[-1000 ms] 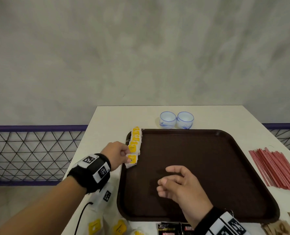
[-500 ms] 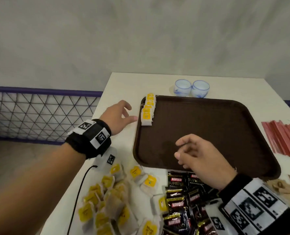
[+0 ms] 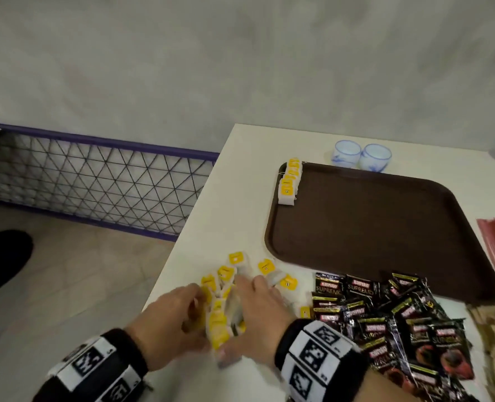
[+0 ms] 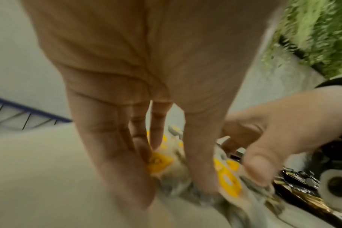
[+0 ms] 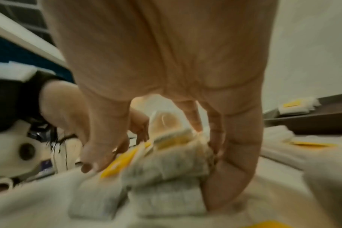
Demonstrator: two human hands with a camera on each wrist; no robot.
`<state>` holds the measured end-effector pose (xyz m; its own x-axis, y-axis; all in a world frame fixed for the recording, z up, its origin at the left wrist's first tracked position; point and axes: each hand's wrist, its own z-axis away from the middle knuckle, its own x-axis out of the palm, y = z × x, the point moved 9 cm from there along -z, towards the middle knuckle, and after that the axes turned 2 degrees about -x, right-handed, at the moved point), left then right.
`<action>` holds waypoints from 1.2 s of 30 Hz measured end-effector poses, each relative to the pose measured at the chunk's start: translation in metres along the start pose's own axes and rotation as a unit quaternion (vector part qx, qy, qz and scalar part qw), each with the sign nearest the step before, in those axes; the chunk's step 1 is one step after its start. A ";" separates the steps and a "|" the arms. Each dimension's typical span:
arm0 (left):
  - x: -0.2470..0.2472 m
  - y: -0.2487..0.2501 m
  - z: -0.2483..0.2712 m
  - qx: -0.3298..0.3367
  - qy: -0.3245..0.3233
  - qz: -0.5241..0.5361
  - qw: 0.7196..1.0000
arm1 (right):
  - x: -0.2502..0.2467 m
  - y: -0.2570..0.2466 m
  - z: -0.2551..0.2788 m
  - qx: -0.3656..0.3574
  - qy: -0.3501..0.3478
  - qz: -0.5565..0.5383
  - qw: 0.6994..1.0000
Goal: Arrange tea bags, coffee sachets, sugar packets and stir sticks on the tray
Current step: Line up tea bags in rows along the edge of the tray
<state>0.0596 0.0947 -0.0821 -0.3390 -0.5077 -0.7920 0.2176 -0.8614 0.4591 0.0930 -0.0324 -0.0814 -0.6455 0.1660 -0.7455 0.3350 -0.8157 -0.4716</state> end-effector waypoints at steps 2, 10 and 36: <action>0.007 0.002 -0.001 -0.002 0.039 0.055 0.998 | 0.007 -0.001 -0.009 0.025 -0.001 0.016 1.000; 0.012 0.024 -0.011 0.033 0.048 0.220 0.974 | -0.005 0.018 -0.023 0.020 0.031 -0.056 0.998; -0.043 0.161 -0.052 0.199 0.062 0.318 0.925 | -0.093 0.087 0.027 -0.086 0.129 -0.631 0.760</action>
<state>0.1570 -0.0213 0.0047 -0.1453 -0.9294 -0.3393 -0.0256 -0.3393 0.9403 0.1637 -0.1341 -0.0401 -0.3788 0.8772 0.2951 -0.3400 0.1646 -0.9259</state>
